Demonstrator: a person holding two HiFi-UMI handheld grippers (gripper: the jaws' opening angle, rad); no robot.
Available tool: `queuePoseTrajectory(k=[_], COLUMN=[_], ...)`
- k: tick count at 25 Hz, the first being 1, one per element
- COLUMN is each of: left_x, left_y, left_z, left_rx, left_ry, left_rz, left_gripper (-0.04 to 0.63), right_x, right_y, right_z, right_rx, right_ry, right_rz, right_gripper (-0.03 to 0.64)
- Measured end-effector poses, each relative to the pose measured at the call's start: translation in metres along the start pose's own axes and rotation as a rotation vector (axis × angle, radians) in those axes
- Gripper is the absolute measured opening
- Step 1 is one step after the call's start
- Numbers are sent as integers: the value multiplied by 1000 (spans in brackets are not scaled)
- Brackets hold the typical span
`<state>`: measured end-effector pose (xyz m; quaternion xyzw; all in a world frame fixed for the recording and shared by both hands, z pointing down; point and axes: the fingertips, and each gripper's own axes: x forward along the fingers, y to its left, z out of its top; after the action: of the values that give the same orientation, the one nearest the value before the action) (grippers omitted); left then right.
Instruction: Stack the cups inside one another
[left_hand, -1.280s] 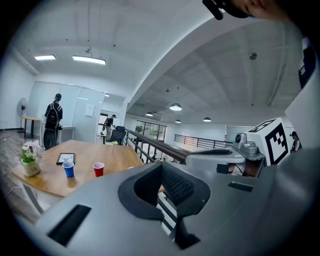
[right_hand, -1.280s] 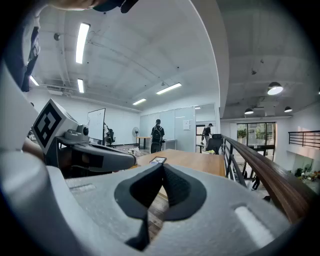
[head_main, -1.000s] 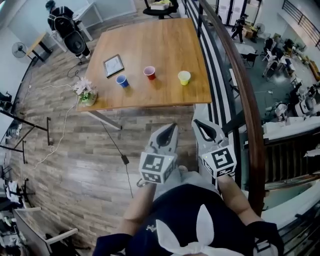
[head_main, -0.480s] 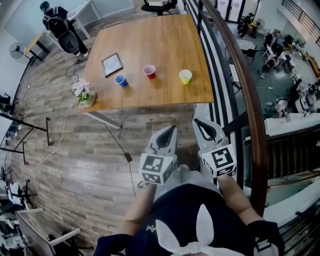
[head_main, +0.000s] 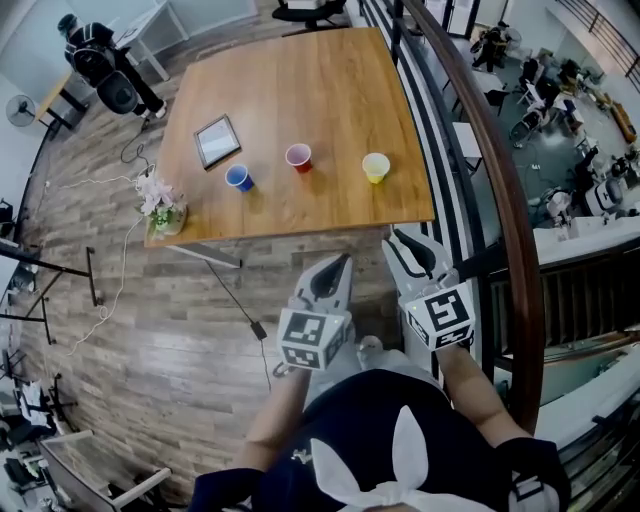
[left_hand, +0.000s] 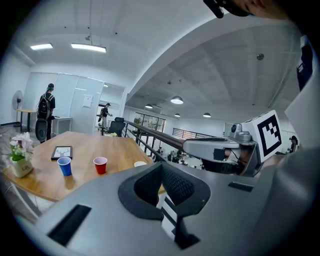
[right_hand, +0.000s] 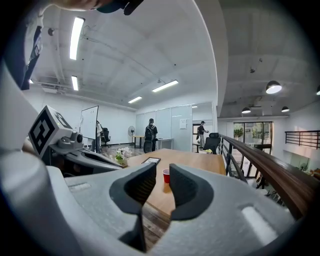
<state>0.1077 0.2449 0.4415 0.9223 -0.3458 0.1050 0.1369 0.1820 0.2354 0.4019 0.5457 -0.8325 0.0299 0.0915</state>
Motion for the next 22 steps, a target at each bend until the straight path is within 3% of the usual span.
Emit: queuePoseTrajectory(k=[10, 22], left_x=[36, 74], left_y=[80, 135], left_z=[29, 57], left_rx=[-26, -14], left_ry=[-24, -24], left_rz=[7, -45], left_gripper=[17, 17], right_x=[83, 140], right_y=[-36, -68], right_z=[13, 17], right_rx=[10, 10], right_ry=[13, 57], right_rz=[-54, -140], right_gripper=[233, 295])
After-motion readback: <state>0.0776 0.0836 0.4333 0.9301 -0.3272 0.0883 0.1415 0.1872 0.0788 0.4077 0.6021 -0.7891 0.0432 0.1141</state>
